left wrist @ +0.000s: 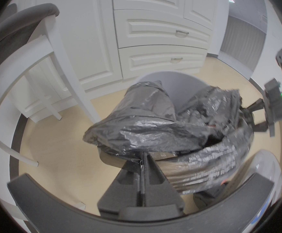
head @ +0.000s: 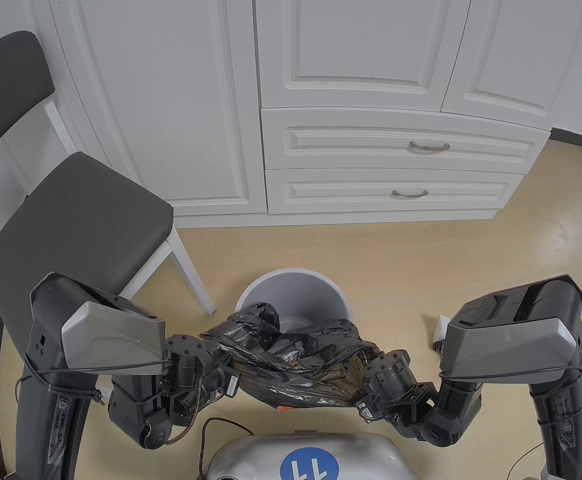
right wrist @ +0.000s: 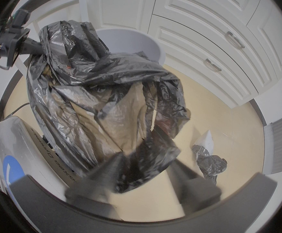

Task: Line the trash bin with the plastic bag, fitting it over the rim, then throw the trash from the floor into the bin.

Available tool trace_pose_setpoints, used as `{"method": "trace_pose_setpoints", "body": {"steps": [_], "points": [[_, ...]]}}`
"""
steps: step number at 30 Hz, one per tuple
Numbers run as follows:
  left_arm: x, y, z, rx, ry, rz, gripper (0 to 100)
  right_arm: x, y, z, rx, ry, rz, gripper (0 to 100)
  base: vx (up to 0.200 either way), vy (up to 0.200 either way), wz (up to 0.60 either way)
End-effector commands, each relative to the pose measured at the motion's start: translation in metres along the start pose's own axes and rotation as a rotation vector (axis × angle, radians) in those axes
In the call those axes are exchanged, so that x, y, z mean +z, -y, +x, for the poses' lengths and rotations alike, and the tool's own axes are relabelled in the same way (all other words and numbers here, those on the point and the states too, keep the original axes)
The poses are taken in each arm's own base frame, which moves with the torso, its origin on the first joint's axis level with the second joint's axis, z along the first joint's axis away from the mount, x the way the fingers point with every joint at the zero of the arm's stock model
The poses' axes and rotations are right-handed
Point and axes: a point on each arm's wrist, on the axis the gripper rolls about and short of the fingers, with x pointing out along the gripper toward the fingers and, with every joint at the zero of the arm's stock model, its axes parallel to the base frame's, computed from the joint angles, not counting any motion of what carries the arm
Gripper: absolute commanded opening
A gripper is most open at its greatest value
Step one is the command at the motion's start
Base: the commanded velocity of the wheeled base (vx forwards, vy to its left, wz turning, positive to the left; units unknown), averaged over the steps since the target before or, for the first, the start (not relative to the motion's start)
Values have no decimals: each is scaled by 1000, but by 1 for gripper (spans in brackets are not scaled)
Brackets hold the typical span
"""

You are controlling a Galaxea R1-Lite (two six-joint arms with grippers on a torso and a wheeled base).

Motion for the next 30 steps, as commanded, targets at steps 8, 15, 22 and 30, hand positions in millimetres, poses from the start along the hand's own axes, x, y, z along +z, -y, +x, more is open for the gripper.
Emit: {"method": "trace_pose_setpoints", "body": {"steps": [8,15,22,30], "points": [[13,2,8,6,82,-74,0,12,22,-35,10,38,12,100,0,0,0],[17,-1,2,3,88,-75,0,23,47,-89,137,128,15,100,0,0,0],[16,-2,-5,-16,75,-73,0,70,53,-115,147,265,-60,100,0,0,0],[14,-3,-5,-25,68,-73,0,139,23,-97,190,256,-106,100,0,0,0]]}}
